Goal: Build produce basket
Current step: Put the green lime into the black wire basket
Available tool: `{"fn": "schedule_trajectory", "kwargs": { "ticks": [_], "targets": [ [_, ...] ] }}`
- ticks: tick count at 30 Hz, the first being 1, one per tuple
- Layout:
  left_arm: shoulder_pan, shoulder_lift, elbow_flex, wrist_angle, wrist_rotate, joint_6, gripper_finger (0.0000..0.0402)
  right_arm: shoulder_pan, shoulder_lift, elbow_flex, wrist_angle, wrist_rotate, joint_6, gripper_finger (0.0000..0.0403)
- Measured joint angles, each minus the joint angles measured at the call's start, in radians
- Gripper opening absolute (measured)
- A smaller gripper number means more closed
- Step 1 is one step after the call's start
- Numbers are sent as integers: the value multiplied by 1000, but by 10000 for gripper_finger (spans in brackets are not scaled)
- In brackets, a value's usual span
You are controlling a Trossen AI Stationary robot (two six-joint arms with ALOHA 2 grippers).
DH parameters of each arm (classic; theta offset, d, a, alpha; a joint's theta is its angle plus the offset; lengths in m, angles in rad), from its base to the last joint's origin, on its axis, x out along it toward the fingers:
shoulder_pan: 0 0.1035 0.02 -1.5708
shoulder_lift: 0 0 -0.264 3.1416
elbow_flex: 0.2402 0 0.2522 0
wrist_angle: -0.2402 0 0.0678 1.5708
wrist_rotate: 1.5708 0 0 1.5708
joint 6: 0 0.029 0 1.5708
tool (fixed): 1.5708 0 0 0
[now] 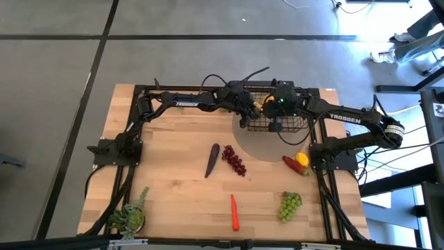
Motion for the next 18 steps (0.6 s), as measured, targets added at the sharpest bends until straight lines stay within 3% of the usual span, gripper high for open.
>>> {"fn": "schedule_trajectory", "kwargs": {
  "ticks": [10,18],
  "targets": [
    [-1,0,0,-4,8,4,178,-2,0,0,-5,-76,0,77],
    [-1,0,0,-9,5,7,178,-2,13,0,-5,-77,0,30]
  ]
}}
